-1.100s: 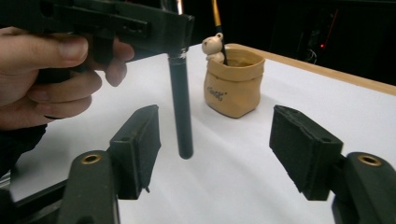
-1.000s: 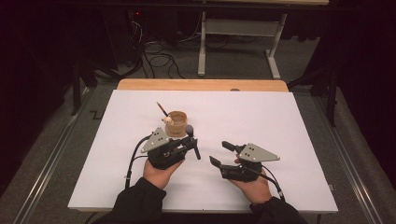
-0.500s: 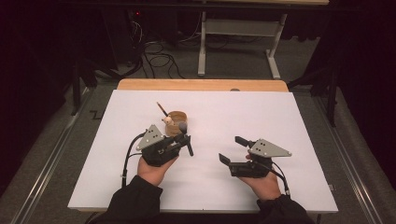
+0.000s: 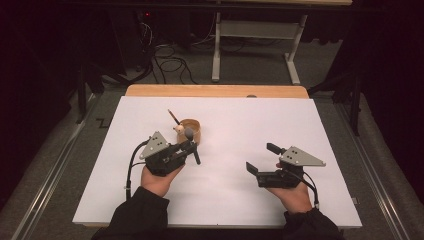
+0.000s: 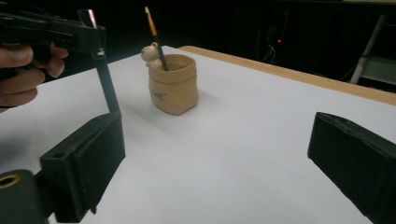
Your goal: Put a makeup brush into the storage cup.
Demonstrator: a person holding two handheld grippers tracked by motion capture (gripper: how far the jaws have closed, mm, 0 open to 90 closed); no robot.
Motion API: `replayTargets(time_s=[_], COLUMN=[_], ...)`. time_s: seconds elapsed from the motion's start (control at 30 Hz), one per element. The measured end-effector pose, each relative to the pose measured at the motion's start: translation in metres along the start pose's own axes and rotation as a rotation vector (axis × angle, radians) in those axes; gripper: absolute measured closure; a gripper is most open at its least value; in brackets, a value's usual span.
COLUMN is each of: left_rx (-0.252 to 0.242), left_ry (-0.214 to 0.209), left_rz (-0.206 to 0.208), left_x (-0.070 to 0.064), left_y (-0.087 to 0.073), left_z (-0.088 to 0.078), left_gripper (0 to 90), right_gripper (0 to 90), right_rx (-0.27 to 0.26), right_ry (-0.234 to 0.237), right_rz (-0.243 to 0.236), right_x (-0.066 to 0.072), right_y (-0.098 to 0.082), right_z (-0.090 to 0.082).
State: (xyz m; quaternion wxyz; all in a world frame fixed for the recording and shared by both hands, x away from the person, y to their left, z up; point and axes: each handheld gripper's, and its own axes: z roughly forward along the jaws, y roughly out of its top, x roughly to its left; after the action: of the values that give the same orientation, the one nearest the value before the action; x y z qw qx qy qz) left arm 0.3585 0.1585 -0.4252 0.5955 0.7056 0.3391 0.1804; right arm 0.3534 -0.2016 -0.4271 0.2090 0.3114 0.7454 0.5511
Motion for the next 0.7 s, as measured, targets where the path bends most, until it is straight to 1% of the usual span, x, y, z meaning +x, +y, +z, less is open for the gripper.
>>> replayTargets(time_s=[0.1,0.3,0.7], left_rx=[-0.001,0.001,-0.006], left_ry=[0.005,0.017,0.053], left_rz=[0.0,-0.003,-0.022], left_x=[0.001,0.005,0.015], left_y=[0.0,0.001,0.003], left_z=[-0.001,-0.003,-0.009], left_gripper=[76.7,76.7,76.7], right_gripper=[0.5,0.2,0.2], right_rx=[0.004,-0.002,0.011], right_ry=[-0.018,-0.046,-0.074], right_rz=[0.006,0.013,0.01], right_x=[-0.004,-0.012,-0.018], right_y=[-0.001,-0.002,-0.007], right_z=[-0.003,-0.011,-0.022])
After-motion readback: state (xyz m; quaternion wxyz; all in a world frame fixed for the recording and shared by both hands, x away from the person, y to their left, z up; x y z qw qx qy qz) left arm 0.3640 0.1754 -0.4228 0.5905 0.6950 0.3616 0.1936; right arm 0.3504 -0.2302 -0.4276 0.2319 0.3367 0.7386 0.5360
